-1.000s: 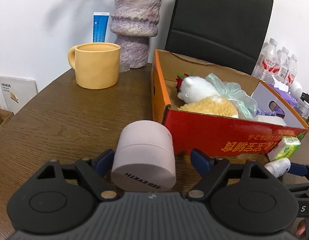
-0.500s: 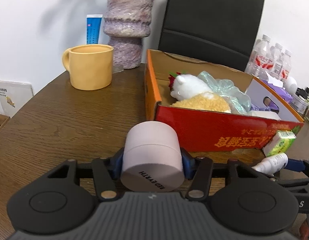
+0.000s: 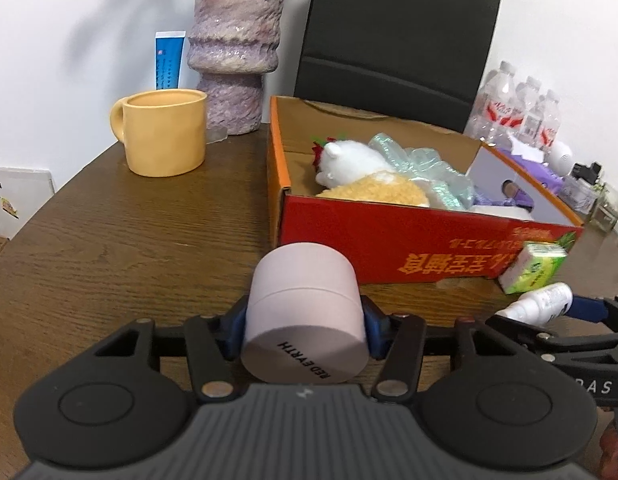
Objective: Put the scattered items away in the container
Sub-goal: 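Lift the pink container with the left gripper while the right carries the spray bottle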
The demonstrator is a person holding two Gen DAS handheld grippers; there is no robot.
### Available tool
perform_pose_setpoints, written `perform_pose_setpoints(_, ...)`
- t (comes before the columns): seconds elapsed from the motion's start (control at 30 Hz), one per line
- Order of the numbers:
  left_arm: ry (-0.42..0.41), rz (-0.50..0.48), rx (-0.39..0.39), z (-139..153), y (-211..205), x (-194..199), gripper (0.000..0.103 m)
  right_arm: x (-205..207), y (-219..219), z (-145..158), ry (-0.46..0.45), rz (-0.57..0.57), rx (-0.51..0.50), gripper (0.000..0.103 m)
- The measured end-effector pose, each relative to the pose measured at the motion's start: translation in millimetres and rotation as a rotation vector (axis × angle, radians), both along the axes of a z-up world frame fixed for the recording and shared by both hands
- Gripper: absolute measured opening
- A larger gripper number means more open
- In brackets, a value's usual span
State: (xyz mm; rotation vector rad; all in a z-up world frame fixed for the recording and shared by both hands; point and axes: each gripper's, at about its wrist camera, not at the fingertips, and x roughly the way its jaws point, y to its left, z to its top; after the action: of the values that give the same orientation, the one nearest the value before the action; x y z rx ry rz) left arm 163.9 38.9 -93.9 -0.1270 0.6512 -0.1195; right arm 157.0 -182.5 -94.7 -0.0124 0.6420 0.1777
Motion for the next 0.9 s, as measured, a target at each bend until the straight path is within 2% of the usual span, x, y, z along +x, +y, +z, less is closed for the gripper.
perform_pose_setpoints(0.27,-0.044,-0.040,-0.013,15,-9,-43,0.056,-30,-13,8,0.001,-0.020,0.012,0.097)
perform_pose_setpoints(0.47,-0.068,-0.048,-0.052,27,-10,-79,0.056,-60,-21,17,-0.010,-0.022,0.007,0.097)
perform_pose_setpoints(0.67,-0.050,-0.061,-0.096,41,-8,-104,0.056,-88,-32,27,-0.001,-0.010,0.018,0.097)
perform_pose_setpoints(0.9,-0.056,-0.094,-0.106,67,-12,-121,0.056,-107,-42,51,-0.036,-0.008,0.038,0.097)
